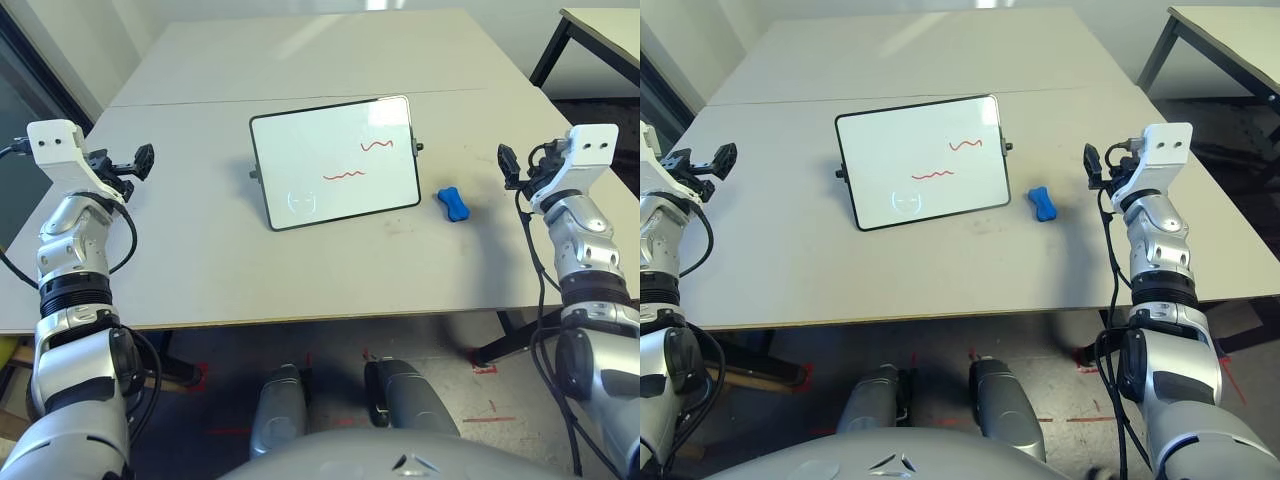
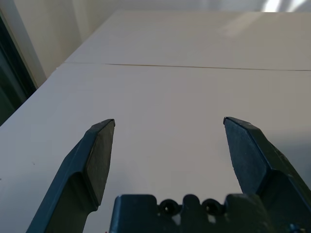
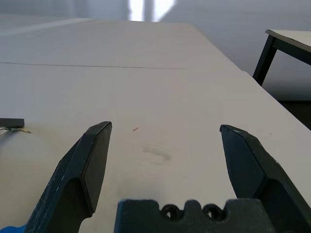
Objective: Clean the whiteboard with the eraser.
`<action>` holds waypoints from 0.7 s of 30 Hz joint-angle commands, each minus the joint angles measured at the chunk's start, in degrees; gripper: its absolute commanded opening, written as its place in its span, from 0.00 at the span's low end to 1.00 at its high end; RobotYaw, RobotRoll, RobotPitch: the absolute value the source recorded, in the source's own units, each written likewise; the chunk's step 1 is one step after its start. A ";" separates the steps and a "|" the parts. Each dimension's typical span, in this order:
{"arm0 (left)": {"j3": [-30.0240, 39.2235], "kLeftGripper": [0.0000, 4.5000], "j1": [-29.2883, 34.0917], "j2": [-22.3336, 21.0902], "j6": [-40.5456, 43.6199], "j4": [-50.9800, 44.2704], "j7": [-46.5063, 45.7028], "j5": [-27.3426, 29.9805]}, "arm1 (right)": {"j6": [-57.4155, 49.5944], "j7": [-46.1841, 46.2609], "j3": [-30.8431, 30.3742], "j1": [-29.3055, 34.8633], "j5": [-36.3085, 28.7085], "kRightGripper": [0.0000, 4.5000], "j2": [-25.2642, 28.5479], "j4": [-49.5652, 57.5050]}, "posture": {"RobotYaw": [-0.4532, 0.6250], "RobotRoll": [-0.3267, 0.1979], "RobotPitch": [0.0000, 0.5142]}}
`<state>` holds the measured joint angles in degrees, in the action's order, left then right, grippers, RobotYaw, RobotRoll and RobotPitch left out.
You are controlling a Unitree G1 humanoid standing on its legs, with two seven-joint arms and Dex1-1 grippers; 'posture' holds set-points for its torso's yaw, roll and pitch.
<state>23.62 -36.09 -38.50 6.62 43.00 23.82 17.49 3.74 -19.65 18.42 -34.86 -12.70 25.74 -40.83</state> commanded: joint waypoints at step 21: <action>-7.23 1.00 8.73 1.30 13.81 -31.20 12.01 5.35 | -1.24 1.14 -1.43 -3.00 1.09 0.99 -0.01 -2.22 | 0.37 0.62 0.15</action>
<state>18.24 -28.37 -36.59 18.43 15.63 33.74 22.06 2.69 -18.85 17.41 -37.18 -11.92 25.46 -41.87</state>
